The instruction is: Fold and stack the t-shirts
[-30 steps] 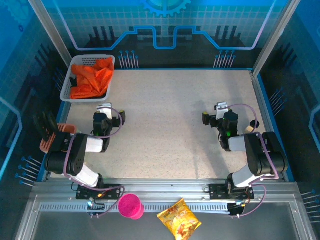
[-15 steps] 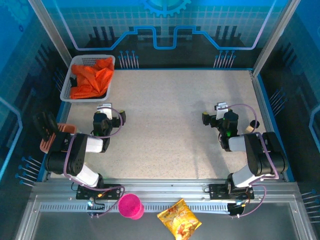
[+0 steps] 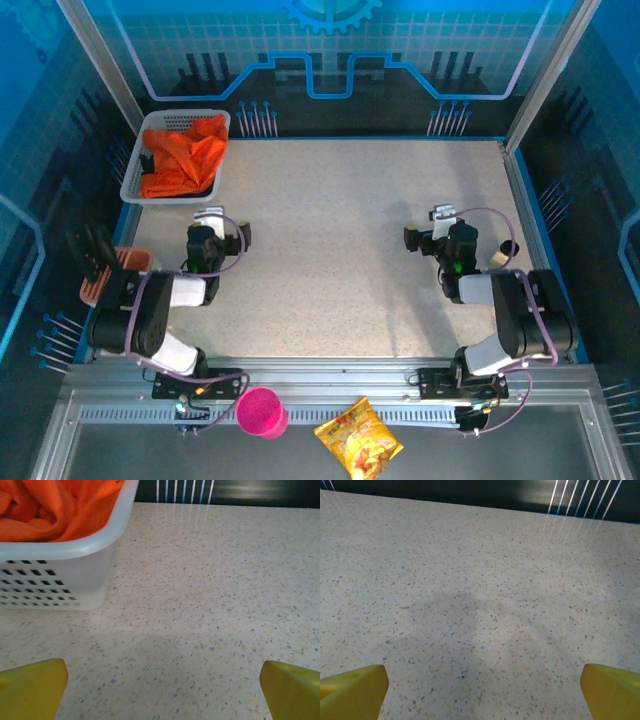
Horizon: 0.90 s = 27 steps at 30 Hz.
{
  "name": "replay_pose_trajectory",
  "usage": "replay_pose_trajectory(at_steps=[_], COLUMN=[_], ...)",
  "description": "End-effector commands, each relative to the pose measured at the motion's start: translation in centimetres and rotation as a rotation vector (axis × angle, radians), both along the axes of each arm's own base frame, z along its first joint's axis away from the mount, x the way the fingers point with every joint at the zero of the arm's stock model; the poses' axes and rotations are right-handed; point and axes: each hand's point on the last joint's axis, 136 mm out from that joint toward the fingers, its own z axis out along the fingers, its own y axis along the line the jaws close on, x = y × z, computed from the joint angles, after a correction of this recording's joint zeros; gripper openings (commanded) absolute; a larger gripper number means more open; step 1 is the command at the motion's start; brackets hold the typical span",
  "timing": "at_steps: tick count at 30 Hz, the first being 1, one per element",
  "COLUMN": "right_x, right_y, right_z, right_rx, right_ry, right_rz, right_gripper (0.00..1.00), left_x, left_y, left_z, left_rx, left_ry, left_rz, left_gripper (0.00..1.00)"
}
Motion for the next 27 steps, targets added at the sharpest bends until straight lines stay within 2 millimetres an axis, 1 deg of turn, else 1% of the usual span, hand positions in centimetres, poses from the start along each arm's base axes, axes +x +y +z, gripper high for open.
replay_pose_trajectory(at_steps=[1, 2, 3, 5, 6, 7, 8, 10, 12, 14, 15, 16, 17, 19, 21, 24, 27], right_x=[0.0, -0.2, -0.4, -0.8, -0.9, -1.0, -1.0, -1.0, -0.9, -0.9, -0.9, -0.9, -0.9, -0.9, -0.8, -0.9, -1.0], right_y=[-1.2, -1.7, -1.9, -1.7, -1.8, -1.7, -1.8, -1.7, -1.0, -0.2, 0.3, 0.7, 1.1, 1.6, 2.1, 2.6, 3.1], right_z=[5.9, 7.1, 8.6, 11.2, 12.4, 13.5, 14.5, 16.3, 16.9, 16.8, 16.7, 16.6, 16.3, 15.8, 15.4, 14.8, 14.1], right_rx=[-0.014, -0.004, 0.008, 0.025, 0.035, 0.045, 0.054, 0.064, 0.068, 0.077, 0.086, 0.094, 0.102, 0.108, 0.107, 0.098, 0.089], right_ry=[-0.081, -0.068, -0.068, -0.050, -0.030, -0.014, 0.008, 0.058, 0.138, 0.207, 0.235, 0.256, 0.276, 0.302, 0.316, 0.340, 0.363], right_rz=[-0.084, -0.116, -0.132, -0.136, -0.146, -0.154, -0.166, -0.165, -0.133, -0.093, -0.072, -0.055, -0.039, -0.020, -0.002, 0.028, 0.050], right_gripper=[1.00, 1.00, 1.00, 1.00, 1.00, 1.00, 1.00, 1.00, 1.00, 1.00, 1.00, 1.00, 1.00, 1.00, 1.00, 1.00, 1.00], left_x=[-0.4, -0.9, -1.2, -1.6, -1.4, -1.3, -0.9, 0.6, 3.3, 6.0, 7.6, 8.8, 10.4, 12.4, 14.7, 17.3, 18.5], left_y=[0.3, 0.5, 1.0, 1.8, 2.1, 2.4, 3.0, 3.5, 3.6, 4.0, 4.3, 4.4, 4.7, 5.9, 7.1, 8.8, 11.1], left_z=[7.3, 9.4, 11.5, 14.6, 16.3, 17.6, 19.0, 21.1, 22.4, 22.5, 22.0, 21.1, 20.8, 18.9, 17.1, 14.7, 11.7], left_rx=[0.059, 0.017, -0.030, -0.079, -0.100, -0.107, -0.114, -0.128, -0.154, -0.176, -0.175, -0.163, -0.145, -0.091, -0.054, -0.077, -0.141], left_ry=[-0.096, -0.111, -0.117, -0.109, -0.105, -0.095, -0.084, -0.044, 0.028, 0.124, 0.188, 0.249, 0.296, 0.395, 0.452, 0.456, 0.460], left_rz=[0.083, 0.113, 0.156, 0.222, 0.250, 0.278, 0.321, 0.348, 0.336, 0.346, 0.364, 0.380, 0.401, 0.484, 0.544, 0.583, 0.636], left_gripper=[0.99, 0.99, 0.99, 0.99, 0.99, 0.99, 0.99, 1.00, 0.99, 0.99, 0.99, 0.99, 0.99, 0.99, 0.96, 0.92, 0.89])
